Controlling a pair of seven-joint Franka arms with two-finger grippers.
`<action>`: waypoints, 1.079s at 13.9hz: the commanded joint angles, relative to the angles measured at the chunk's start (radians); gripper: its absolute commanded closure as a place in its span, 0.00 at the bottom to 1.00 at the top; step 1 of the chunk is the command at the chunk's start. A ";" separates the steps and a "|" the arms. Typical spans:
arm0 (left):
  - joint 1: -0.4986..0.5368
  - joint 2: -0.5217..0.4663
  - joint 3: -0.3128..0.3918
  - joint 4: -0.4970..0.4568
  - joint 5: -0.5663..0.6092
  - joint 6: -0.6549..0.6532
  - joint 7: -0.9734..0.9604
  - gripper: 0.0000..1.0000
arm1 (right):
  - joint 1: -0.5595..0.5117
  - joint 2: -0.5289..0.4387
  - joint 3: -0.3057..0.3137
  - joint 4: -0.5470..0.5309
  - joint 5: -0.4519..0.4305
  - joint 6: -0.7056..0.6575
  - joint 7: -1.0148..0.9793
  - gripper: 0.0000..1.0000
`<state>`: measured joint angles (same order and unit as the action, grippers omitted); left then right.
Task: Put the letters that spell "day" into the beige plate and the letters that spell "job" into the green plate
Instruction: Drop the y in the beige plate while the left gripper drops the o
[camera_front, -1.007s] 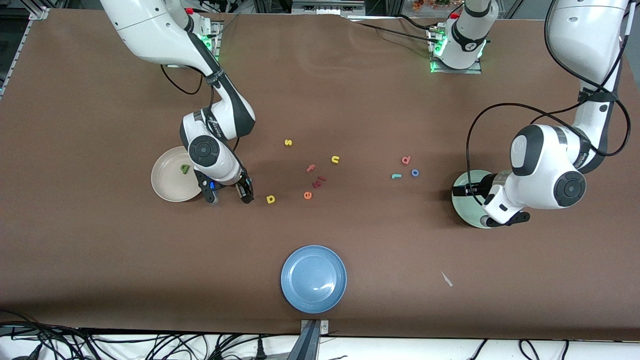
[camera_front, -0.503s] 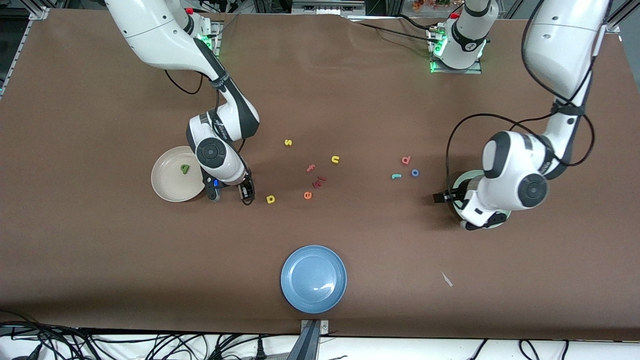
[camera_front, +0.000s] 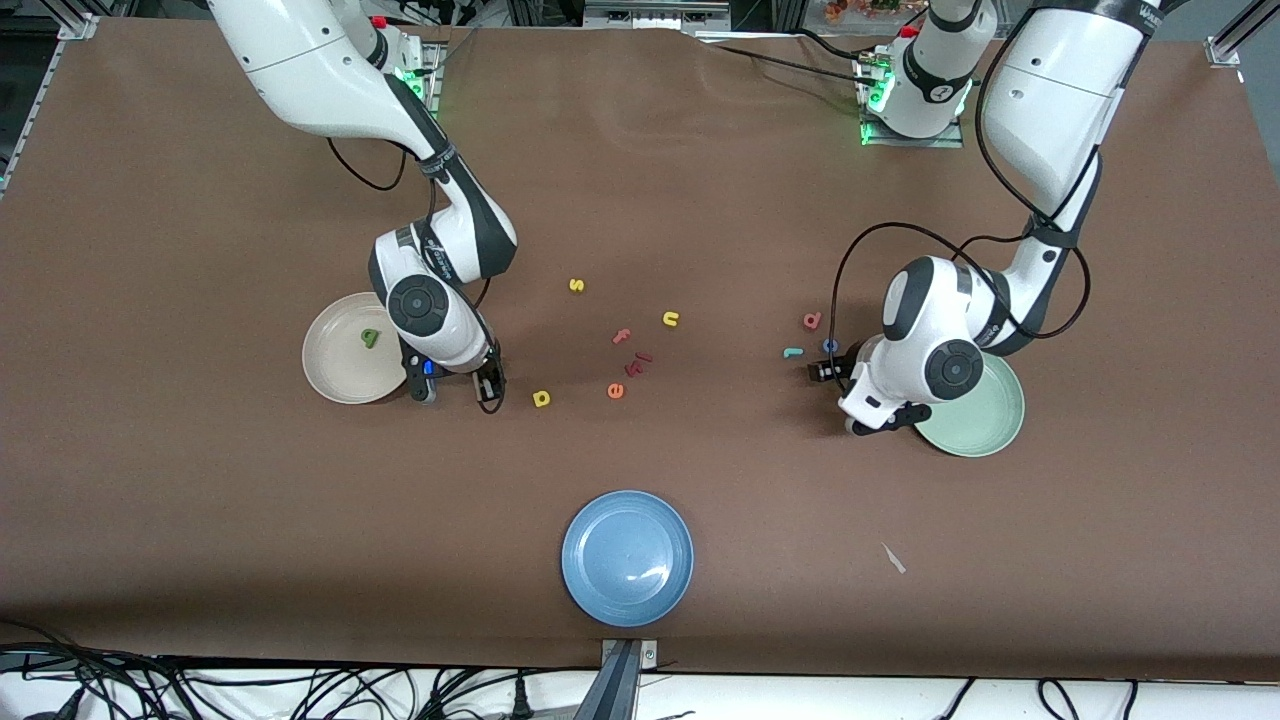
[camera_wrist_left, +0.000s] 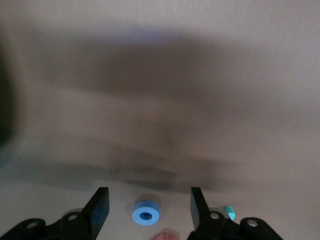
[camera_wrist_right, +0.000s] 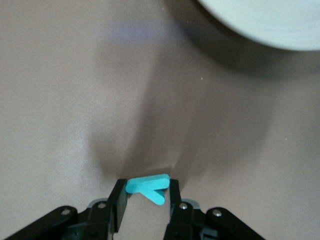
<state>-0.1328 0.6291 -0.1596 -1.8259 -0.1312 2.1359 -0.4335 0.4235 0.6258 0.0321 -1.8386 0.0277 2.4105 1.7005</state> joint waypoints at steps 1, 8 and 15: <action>0.001 -0.046 -0.008 -0.079 -0.030 0.012 0.005 0.36 | 0.011 -0.049 -0.030 0.012 -0.020 -0.031 0.002 0.76; -0.001 -0.052 -0.009 -0.099 -0.030 0.004 -0.007 0.48 | 0.006 -0.187 -0.205 0.010 -0.040 -0.301 -0.394 0.76; -0.002 -0.054 -0.009 -0.098 -0.027 -0.004 -0.008 0.85 | 0.000 -0.172 -0.328 -0.091 -0.034 -0.277 -0.667 0.75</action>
<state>-0.1328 0.6069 -0.1708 -1.8914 -0.1312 2.1346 -0.4450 0.4185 0.4544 -0.2924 -1.8858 -0.0044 2.1100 1.0568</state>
